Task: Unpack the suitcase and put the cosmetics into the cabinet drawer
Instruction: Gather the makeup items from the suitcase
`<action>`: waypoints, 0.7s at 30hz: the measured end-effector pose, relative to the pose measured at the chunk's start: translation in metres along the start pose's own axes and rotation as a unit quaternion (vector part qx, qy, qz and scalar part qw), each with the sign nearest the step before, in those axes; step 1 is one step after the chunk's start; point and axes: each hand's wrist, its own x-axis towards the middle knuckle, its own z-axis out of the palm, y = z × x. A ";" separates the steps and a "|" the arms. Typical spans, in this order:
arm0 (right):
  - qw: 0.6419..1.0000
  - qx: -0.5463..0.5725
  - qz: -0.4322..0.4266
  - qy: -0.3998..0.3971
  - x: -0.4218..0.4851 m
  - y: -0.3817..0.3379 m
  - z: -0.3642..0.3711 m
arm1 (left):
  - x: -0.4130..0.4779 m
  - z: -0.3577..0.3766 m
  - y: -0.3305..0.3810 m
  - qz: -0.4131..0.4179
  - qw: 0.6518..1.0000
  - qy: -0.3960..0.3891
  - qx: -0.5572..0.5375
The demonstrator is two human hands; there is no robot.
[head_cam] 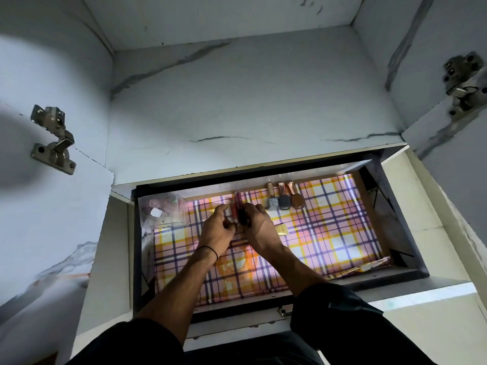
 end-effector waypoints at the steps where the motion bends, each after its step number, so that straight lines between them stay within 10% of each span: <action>1: 1.000 -0.016 -0.005 -0.005 -0.001 -0.002 -0.002 | -0.001 0.000 0.000 -0.004 1.000 0.000 -0.003; 10: 0.991 -0.114 0.030 0.058 -0.031 0.036 -0.018 | -0.026 -0.001 -0.014 -0.028 1.000 0.008 -0.007; 21: 0.979 -0.155 0.063 -0.112 -0.047 0.027 -0.021 | -0.051 0.010 -0.016 -0.037 0.999 -0.015 -0.001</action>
